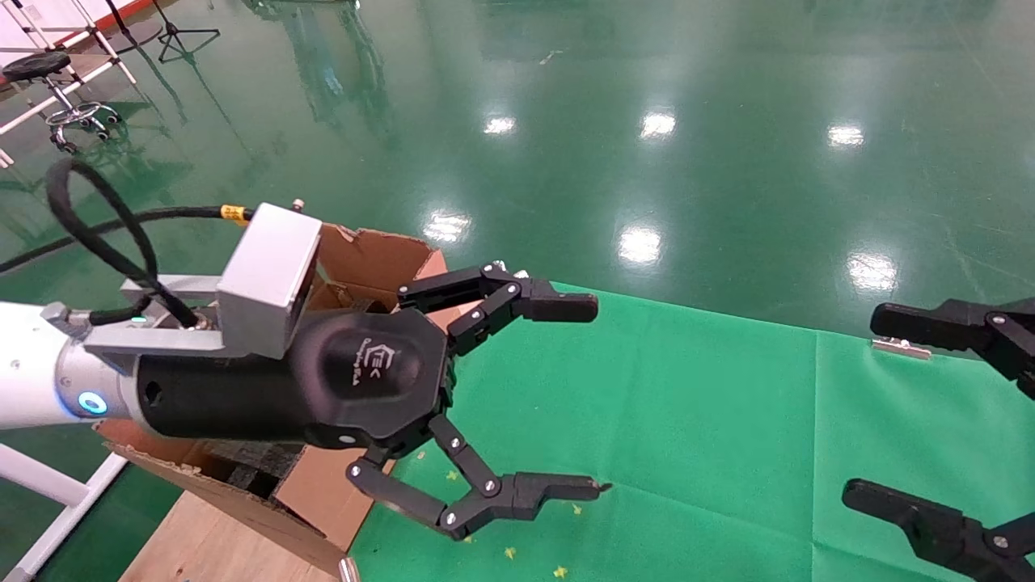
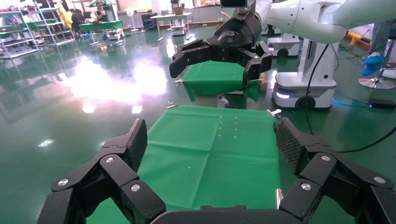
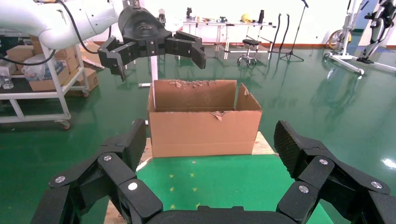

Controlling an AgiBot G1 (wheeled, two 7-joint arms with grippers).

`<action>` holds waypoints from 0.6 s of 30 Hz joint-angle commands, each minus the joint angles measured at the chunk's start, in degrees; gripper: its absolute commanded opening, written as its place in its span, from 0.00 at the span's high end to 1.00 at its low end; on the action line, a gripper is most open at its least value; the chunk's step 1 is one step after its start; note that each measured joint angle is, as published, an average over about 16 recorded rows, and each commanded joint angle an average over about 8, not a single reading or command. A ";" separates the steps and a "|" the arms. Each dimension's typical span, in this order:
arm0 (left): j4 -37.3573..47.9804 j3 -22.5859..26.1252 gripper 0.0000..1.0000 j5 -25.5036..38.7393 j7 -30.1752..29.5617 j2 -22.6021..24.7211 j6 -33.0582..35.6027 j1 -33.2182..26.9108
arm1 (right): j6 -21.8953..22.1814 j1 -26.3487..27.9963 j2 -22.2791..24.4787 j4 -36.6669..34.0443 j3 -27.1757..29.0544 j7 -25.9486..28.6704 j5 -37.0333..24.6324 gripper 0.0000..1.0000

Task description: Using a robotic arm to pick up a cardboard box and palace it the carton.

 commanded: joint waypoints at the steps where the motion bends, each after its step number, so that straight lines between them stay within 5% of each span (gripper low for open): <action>1: -0.29 -0.49 0.00 -0.32 0.12 0.03 0.08 0.47 | 0.00 0.00 0.00 0.00 0.00 0.00 0.00 0.00; 18: 0.56 0.91 0.00 0.50 -0.27 -0.04 -0.13 -0.85 | 0.00 0.00 0.00 0.00 0.00 0.00 0.00 0.00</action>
